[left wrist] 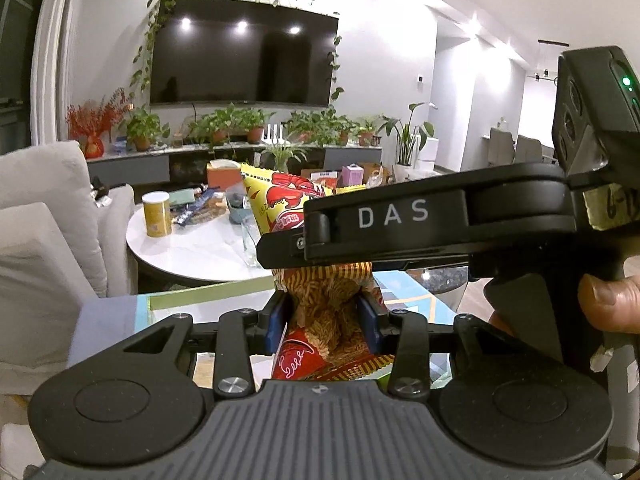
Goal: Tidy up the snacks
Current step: 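Lower the chip bag into the box beside the bread and release, then grasp the red bag with round label using the right gripper, then carry the red bag into the box and open the right gripper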
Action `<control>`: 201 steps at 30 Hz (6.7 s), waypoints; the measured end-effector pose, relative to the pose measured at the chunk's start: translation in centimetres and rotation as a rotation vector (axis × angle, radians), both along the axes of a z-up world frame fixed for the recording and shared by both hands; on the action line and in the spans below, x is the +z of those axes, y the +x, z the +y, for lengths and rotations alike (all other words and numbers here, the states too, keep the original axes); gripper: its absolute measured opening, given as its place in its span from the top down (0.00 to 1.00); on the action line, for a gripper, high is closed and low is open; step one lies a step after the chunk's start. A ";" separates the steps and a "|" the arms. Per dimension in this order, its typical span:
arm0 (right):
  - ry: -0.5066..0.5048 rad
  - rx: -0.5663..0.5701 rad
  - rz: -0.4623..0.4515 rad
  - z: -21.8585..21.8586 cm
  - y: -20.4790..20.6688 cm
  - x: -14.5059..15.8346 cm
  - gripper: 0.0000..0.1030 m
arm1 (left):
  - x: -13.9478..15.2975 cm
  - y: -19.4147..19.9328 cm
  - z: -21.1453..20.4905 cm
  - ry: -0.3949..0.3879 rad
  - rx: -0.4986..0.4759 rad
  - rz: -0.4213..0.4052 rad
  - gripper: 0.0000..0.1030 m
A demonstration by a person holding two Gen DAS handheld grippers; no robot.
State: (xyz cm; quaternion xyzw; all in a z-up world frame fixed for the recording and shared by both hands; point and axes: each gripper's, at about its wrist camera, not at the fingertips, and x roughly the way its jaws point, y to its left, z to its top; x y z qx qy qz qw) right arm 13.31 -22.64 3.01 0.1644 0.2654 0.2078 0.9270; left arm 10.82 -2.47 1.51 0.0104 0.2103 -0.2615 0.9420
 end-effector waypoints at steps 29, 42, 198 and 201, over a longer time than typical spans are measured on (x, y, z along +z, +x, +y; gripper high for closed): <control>0.037 -0.017 0.238 -1.9 6.2 -7.9 0.37 | -6.5 7.2 -3.2 0.066 0.027 0.221 0.65; 0.015 -0.017 0.298 -1.5 6.0 -8.5 0.36 | -6.8 6.8 -2.3 0.093 0.114 0.264 0.58; 0.092 -0.045 0.090 -7.8 0.1 -3.9 0.34 | -0.4 3.5 -7.2 -0.001 -0.069 0.129 0.42; 0.100 -0.045 0.106 -8.0 1.1 -4.6 0.34 | -1.2 4.5 -7.5 0.006 -0.063 0.146 0.42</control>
